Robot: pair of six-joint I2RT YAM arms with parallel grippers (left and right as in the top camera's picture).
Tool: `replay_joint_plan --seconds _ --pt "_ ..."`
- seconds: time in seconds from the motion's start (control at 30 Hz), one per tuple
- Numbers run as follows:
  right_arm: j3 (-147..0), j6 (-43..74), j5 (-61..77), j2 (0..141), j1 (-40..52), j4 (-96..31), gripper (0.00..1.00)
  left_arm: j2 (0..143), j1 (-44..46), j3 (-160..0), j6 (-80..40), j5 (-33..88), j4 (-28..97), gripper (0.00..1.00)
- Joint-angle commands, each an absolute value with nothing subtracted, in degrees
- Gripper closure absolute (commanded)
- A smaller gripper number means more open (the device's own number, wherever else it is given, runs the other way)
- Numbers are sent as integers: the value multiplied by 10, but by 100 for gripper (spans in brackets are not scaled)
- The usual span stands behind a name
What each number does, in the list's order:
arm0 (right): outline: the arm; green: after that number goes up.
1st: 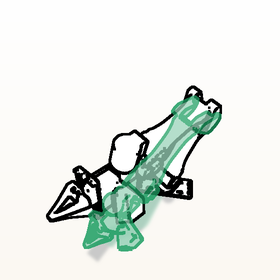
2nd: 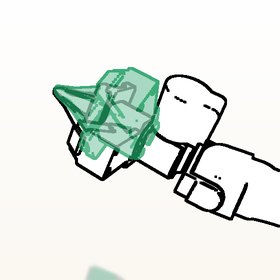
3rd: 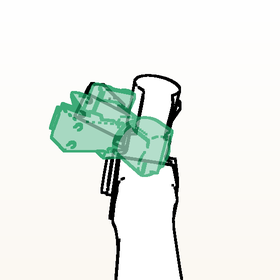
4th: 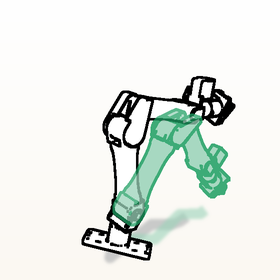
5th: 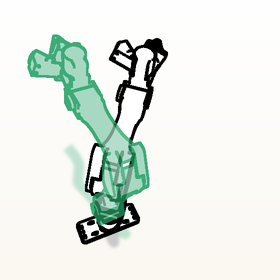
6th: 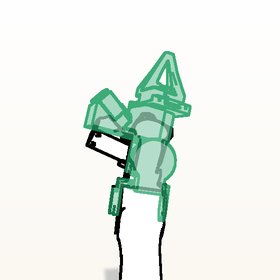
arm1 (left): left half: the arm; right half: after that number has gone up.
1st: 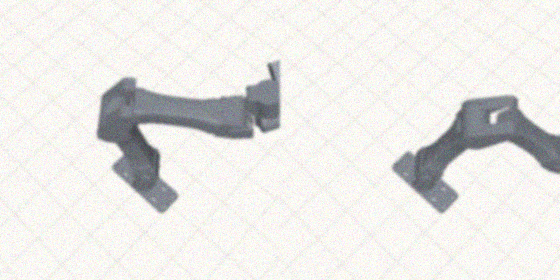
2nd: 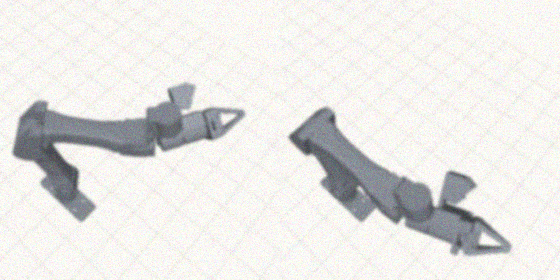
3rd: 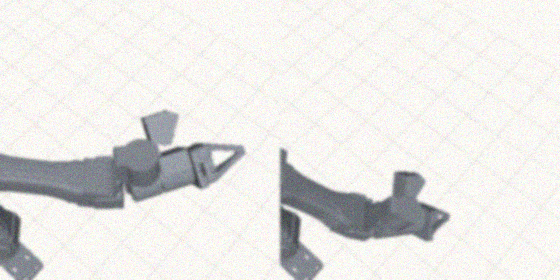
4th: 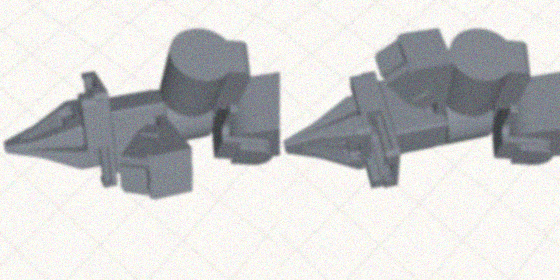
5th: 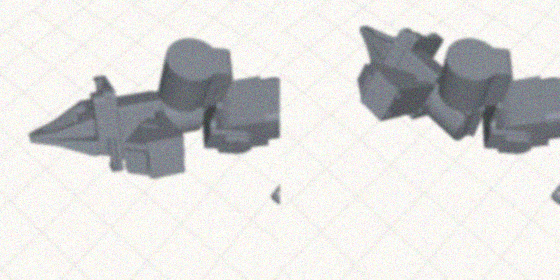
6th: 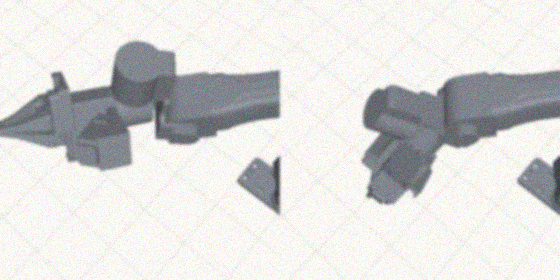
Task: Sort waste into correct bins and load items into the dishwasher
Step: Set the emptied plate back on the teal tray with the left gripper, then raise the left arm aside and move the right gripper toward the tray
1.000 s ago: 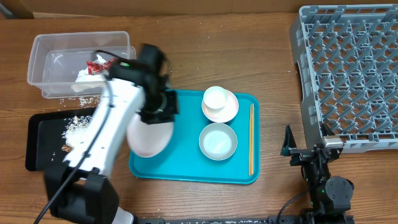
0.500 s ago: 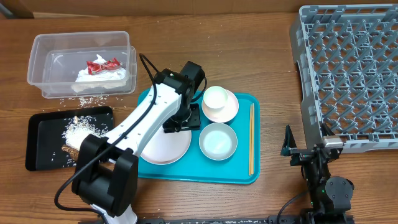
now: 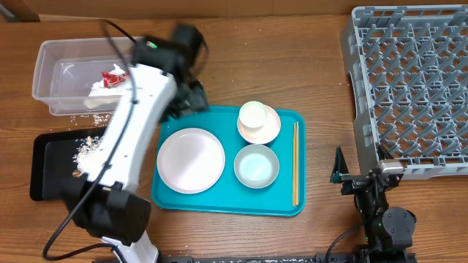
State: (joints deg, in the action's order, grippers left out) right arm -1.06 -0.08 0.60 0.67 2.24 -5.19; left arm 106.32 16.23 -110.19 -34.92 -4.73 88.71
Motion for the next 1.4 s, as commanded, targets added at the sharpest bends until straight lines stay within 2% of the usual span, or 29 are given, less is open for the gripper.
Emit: replay_joint_plan --seconds 0.0,0.03,0.23,0.33,0.53,0.63,0.7,0.83,1.0,1.07,1.13,1.23,1.37 --pt "-5 -4 1 2 20 -48 0 1060 116 -1211 -394 -160 916 21" --pt "-5 -4 1 2 20 -48 0 1060 86 -1245 -394 -184 925 0" --pt "-5 -4 1 2 20 -48 0 1060 -1 -1256 -392 -187 937 0" --pt "-5 35 32 2 21 -46 0 1061 -27 -1254 -393 -182 938 0" --pt "-5 308 294 2 22 -25 0 1061 -41 -1254 -392 -182 938 0" --pt "-5 466 376 2 22 -7 0 1061 -41 -1254 -392 -182 938 0" --pt "-5 536 375 2 22 -11 0 1061 -41 -1254 -392 -182 938 0" --pt "-5 546 357 2 22 -6 0 1061 -40 -1254 -392 -182 938 0" --pt "-5 686 331 2 22 141 0 1061 -40 -1254 -392 -182 938 0" --pt "-7 693 306 2 22 231 0 1061 -40 -1254 -392 -182 938 0" --pt "-27 692 263 2 22 260 0 1061 -40 -1254 -392 -182 938 0" --pt "-77 661 214 10 22 230 0 1061 -40 -1254 -392 -182 938 0" --pt "-192 477 209 67 22 111 0 1061 -40 -1254 -392 -182 938 0"
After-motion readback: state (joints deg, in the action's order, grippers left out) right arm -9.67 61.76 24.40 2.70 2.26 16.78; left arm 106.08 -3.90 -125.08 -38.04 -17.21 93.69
